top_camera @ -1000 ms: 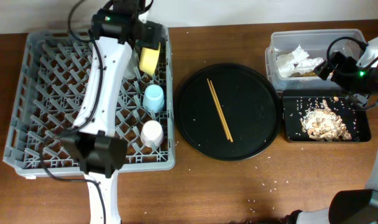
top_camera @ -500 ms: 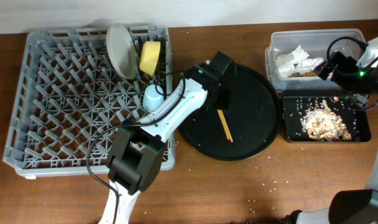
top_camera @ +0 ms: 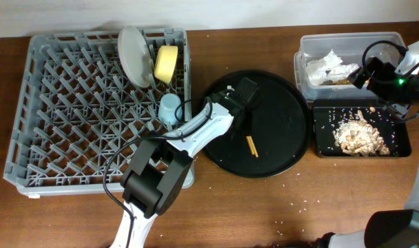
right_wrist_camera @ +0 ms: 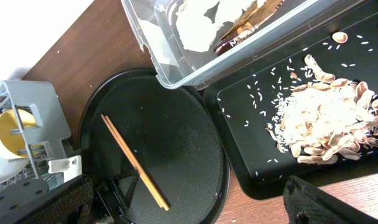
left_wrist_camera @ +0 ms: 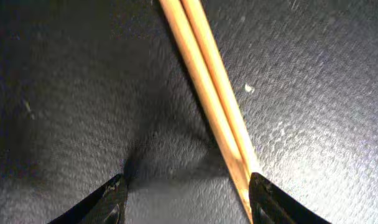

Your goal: Sort waste into correct bins and load items into the dishwasher rack

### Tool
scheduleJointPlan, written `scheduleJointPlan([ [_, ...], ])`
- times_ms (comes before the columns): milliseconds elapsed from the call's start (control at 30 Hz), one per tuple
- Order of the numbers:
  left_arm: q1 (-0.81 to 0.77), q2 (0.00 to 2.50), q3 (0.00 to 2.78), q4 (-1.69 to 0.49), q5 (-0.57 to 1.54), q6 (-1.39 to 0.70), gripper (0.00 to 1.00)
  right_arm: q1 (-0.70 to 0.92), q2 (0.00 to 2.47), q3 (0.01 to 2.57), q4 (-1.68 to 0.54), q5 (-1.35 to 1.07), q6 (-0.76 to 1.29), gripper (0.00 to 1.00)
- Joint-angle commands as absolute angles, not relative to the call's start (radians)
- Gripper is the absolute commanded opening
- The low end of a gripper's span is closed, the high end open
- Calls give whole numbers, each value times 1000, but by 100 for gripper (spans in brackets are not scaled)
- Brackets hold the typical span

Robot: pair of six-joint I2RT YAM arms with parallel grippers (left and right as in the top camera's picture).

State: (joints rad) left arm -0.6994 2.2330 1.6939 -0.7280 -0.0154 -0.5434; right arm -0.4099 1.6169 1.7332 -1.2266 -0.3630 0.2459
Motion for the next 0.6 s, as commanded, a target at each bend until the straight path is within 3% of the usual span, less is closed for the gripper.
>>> scheduleJointPlan([
  [0, -702, 2253, 1686, -770, 17, -549, 62, -413, 1613, 1737, -1227, -357, 240, 98],
  [200, -701, 2276, 1718, -810, 22, -544, 62, -413, 1613, 1737, -1227, -358, 240, 99],
  [333, -701, 2276, 1875, -976, -49, -488, 63, -413, 1613, 1737, -1227, -358, 240, 99],
  [433, -701, 2276, 1888, -1027, -9, -479, 71, -413, 1613, 1737, -1227, -358, 240, 99],
  [567, -699, 2276, 2081, -1163, 30, -427, 72, -413, 1613, 1737, -1227, -358, 240, 98],
])
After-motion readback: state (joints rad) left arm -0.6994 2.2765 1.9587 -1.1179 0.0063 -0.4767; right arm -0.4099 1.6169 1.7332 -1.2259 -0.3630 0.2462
